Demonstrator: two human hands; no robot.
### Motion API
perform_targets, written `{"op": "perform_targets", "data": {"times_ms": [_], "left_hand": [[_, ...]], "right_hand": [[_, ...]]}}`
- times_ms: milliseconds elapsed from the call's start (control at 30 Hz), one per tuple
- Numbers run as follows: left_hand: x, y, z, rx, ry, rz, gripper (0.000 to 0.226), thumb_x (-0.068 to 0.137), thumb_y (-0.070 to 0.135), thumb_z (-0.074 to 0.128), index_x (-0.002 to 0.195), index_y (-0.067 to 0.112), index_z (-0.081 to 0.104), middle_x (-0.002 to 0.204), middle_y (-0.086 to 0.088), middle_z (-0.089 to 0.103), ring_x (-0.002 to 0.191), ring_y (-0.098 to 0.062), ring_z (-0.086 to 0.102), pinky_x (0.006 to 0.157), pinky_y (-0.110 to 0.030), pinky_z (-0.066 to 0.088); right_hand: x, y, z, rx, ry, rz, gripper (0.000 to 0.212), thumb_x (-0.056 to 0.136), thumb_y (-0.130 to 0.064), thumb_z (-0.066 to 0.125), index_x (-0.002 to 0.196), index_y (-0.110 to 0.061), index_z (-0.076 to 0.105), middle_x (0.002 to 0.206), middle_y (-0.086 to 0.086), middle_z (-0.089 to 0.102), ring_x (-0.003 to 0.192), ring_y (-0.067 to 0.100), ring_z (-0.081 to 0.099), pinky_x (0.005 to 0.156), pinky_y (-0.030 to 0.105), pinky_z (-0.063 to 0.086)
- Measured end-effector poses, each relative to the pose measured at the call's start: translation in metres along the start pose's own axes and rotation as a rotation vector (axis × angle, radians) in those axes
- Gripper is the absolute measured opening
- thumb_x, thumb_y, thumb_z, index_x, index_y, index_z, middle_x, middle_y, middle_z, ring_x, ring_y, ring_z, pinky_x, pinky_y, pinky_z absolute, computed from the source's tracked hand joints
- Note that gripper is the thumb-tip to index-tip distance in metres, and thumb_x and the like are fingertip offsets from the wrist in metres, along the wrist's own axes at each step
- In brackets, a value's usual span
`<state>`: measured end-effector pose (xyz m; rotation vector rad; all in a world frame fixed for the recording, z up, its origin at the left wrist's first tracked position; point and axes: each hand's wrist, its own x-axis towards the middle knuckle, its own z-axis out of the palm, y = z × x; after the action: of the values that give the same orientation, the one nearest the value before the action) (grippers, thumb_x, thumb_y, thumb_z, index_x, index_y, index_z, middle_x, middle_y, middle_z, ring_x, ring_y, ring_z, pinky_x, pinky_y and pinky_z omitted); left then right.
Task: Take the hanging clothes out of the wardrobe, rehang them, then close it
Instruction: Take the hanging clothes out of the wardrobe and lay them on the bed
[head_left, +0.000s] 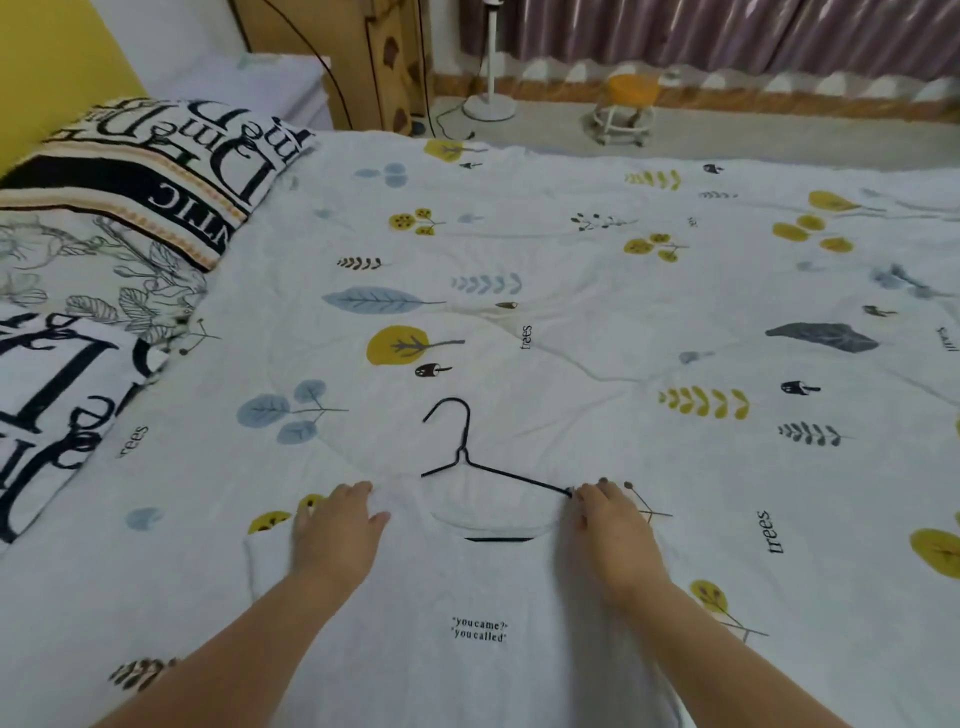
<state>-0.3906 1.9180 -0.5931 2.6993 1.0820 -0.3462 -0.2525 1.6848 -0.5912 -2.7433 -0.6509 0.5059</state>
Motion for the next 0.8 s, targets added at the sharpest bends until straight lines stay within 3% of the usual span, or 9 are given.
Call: {"op": "perform_targets", "data": {"times_ms": [100,200,300,367,433,567,800], "left_hand": [[-0.006,0.0,-0.002,0.118,-0.086,0.05,0.053,0.099,0.041,0.029,0.147,0.02,0.019,0.148,0.002,0.031,0.135,-0.014,0.031,0.115,-0.04,0.009],[-0.01,0.003,-0.016,0.152,-0.241,0.025,0.059,0.099,0.045,0.027,0.149,0.02,0.009,0.156,0.002,0.015,0.143,-0.016,0.014,0.115,-0.048,0.005],[-0.018,0.012,-0.042,0.175,-0.328,0.055,0.052,0.099,0.044,0.027,0.144,0.019,0.025,0.153,-0.004,0.022,0.14,-0.021,0.023,0.114,-0.046,0.012],[-0.03,0.02,-0.065,0.089,-0.317,0.106,0.044,0.099,0.04,0.03,0.135,0.018,0.039,0.142,-0.005,0.04,0.129,-0.021,0.039,0.107,-0.035,0.028],[-0.045,0.027,-0.089,0.005,-0.286,0.159,0.038,0.099,0.036,0.034,0.13,0.016,0.046,0.133,-0.004,0.049,0.121,-0.02,0.046,0.095,-0.026,0.036],[-0.088,0.033,-0.148,-0.079,-0.216,0.196,0.03,0.097,0.034,0.04,0.118,0.018,0.054,0.123,0.0,0.057,0.112,-0.018,0.052,0.087,-0.025,0.04],[-0.194,0.016,-0.248,-0.144,-0.107,0.211,0.03,0.095,0.033,0.043,0.119,0.02,0.056,0.121,0.002,0.06,0.11,-0.017,0.055,0.089,-0.025,0.042]], "right_hand": [[-0.01,0.001,-0.002,0.037,-0.081,-0.003,0.043,0.096,-0.008,0.03,0.139,-0.011,0.035,0.151,0.004,0.024,0.143,0.017,0.015,0.113,0.03,0.02],[-0.015,-0.006,-0.013,-0.072,-0.197,-0.039,0.053,0.095,-0.003,0.026,0.147,-0.013,0.017,0.157,0.004,0.005,0.146,0.019,-0.002,0.116,0.031,0.008],[-0.024,-0.016,-0.031,-0.097,-0.25,-0.013,0.045,0.092,-0.004,0.032,0.137,-0.008,0.033,0.151,0.01,0.019,0.143,0.024,0.012,0.111,0.033,0.025],[-0.035,-0.026,-0.05,-0.092,-0.282,-0.001,0.037,0.092,-0.008,0.035,0.129,-0.008,0.043,0.139,0.009,0.036,0.131,0.024,0.035,0.1,0.031,0.037],[-0.048,-0.037,-0.073,-0.086,-0.296,-0.016,0.034,0.094,-0.015,0.037,0.125,-0.011,0.049,0.131,0.006,0.047,0.121,0.024,0.046,0.095,0.03,0.039],[-0.081,-0.062,-0.122,-0.106,-0.281,-0.117,0.035,0.095,-0.021,0.041,0.128,-0.014,0.05,0.131,0.007,0.053,0.122,0.023,0.048,0.097,0.027,0.038],[-0.161,-0.113,-0.213,-0.113,-0.254,-0.267,0.035,0.094,-0.025,0.043,0.128,-0.02,0.052,0.129,0.004,0.055,0.119,0.021,0.05,0.093,0.025,0.039]]}}
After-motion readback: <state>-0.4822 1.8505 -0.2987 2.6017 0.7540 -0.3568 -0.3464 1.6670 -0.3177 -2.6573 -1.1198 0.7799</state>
